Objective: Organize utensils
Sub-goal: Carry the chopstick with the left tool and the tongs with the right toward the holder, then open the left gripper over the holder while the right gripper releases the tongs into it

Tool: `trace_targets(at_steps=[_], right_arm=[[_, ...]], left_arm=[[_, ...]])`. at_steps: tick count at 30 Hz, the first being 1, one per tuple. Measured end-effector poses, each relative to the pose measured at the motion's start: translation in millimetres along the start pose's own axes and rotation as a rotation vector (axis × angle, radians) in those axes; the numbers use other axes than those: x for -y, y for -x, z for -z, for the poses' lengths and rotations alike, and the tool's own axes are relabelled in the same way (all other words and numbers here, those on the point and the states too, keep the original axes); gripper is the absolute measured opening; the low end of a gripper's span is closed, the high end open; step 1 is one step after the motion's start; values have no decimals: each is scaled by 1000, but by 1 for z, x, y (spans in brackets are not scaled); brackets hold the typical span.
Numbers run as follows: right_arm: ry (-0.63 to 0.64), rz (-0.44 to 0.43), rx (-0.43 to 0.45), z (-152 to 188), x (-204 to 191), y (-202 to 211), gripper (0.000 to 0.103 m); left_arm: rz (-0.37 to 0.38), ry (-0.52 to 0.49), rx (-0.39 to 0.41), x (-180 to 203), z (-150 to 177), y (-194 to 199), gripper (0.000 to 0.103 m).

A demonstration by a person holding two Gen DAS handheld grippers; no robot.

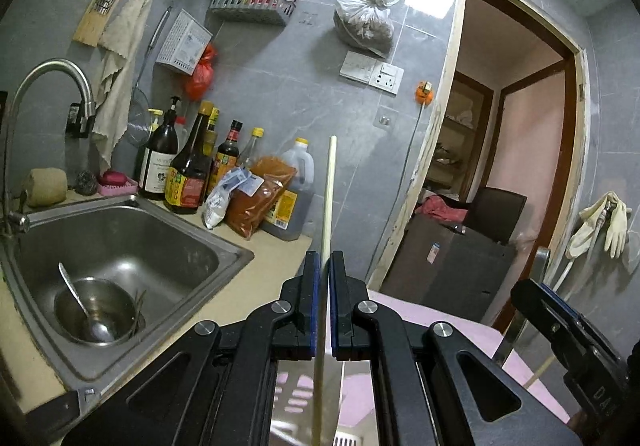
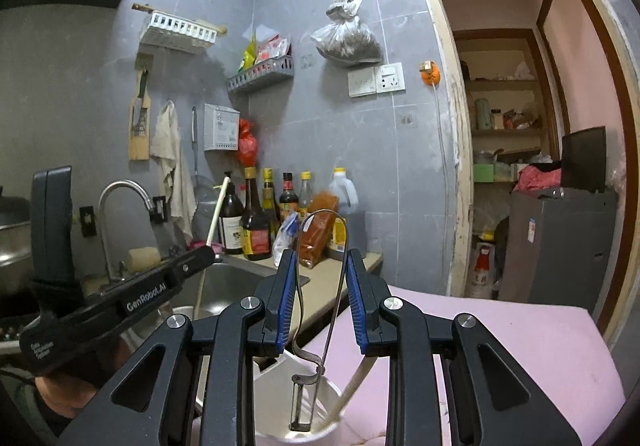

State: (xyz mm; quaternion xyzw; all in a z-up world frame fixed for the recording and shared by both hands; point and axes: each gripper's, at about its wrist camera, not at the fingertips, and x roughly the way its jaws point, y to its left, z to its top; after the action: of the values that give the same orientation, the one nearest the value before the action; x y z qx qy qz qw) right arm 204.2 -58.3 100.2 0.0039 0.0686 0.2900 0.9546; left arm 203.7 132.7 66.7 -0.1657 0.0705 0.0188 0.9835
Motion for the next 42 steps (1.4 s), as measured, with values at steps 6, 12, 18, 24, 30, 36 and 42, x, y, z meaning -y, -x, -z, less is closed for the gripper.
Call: trace_targets(at_steps=[6,12,18,24,30,36,42], right_arm=[[28,8,-4,4,-3,3,22],[55,14,-4,5,-8,5,23],[53,8,-6,4,-8,5,23],[57,2,-13,5,-8,6,23],[54,-4,-15,3,-7,7,24],[22,4,15,-3,0,15,34],[0,44,57,-12,15,35,52]], left_arm=[[-17,-14,-26,3,13,4,2],[-24,-10,-60,5,23,5,2],[-28,-15,-87,7,27,6,5],[-10,-9,-109,7,27,8,7],[10,12,-101,7,22,15,15],[30,21,-88,10,12,22,23],[37,-14,-84,27,2,30,38]])
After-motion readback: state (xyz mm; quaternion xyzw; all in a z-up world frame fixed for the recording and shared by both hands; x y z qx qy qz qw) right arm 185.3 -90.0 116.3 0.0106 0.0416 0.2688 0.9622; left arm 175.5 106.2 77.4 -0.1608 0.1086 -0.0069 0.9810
